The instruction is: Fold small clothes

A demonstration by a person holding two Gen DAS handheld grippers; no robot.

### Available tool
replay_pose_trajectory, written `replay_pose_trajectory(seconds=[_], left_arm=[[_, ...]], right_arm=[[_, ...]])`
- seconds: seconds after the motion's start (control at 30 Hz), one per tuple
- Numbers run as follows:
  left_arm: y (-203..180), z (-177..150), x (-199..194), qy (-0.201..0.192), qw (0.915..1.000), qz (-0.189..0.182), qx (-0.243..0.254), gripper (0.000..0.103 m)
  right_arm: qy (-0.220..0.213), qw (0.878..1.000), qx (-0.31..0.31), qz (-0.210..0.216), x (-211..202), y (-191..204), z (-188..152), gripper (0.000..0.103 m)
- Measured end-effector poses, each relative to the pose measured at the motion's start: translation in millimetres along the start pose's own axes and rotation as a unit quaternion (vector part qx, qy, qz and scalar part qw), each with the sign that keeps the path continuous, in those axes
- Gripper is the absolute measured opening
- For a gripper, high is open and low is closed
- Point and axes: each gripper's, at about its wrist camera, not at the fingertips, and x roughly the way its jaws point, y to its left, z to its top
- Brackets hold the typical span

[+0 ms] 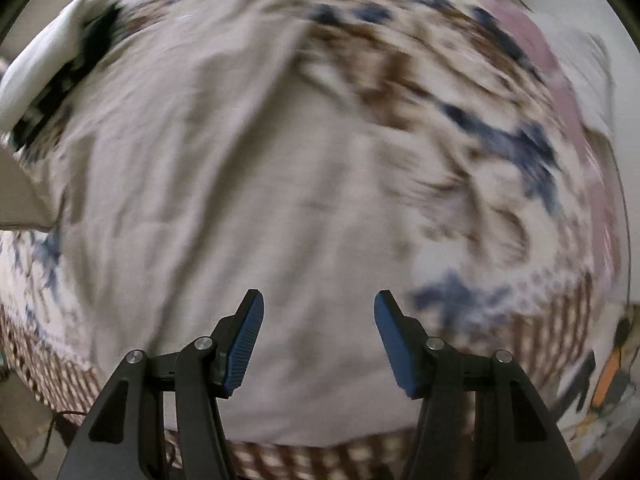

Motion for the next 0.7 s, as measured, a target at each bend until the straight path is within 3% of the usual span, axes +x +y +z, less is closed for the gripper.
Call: replay_pose_trajectory(seconds=[0.17, 0.33, 0.47, 0.53, 0.57, 0.6, 0.63, 0.67, 0.7], left_arm=[[-83.0, -58.8, 54.2, 0.093, 0.9871, -0.074, 0.107, 0.005], [-108.2, -103.1, 86.6, 0.145, 0.9731, -0.075, 0.162, 0.005], [-118.2, -121.6, 108.1, 0.197, 0.9624, -0.063, 0.176, 0.008], [-105.3, -120.3, 111.0, 0.217, 0.9617, -0.079, 0.148, 0.008], [-99.3, -117.0, 109.1, 0.218, 0.9629, -0.082, 0.136, 0.017], [-90.4, -111.9, 105.9, 0.217, 0.9648, -0.084, 0.123, 0.038], [-83.1, -107.7, 102.5, 0.214, 0.9664, -0.086, 0.114, 0.051], [-74.1, -102.8, 96.8, 0.208, 0.9692, -0.085, 0.101, 0.078], [-62.7, -97.3, 88.9, 0.198, 0.9727, -0.086, 0.085, 0.087]], right_arm=[[0.007, 0.998, 0.050, -0.024, -0.3, -77.1, -7.6, 0.060], [0.015, 0.997, 0.065, -0.036, 3.4, -131.2, -17.4, 0.060], [0.021, 0.997, 0.072, -0.020, 6.0, -154.3, -23.6, 0.060], [0.020, 0.997, 0.072, -0.003, 5.7, -160.2, -21.8, 0.060], [0.018, 0.997, 0.072, 0.007, 5.1, -157.4, -17.7, 0.060], [0.015, 0.997, 0.071, 0.023, 3.1, -159.6, -15.9, 0.060], [0.012, 0.997, 0.070, 0.043, 1.2, -157.5, -10.9, 0.060], [0.010, 0.996, 0.067, 0.060, 0.7, -153.3, -5.6, 0.060], [0.008, 0.995, 0.062, 0.078, -0.6, -151.2, -0.2, 0.060]])
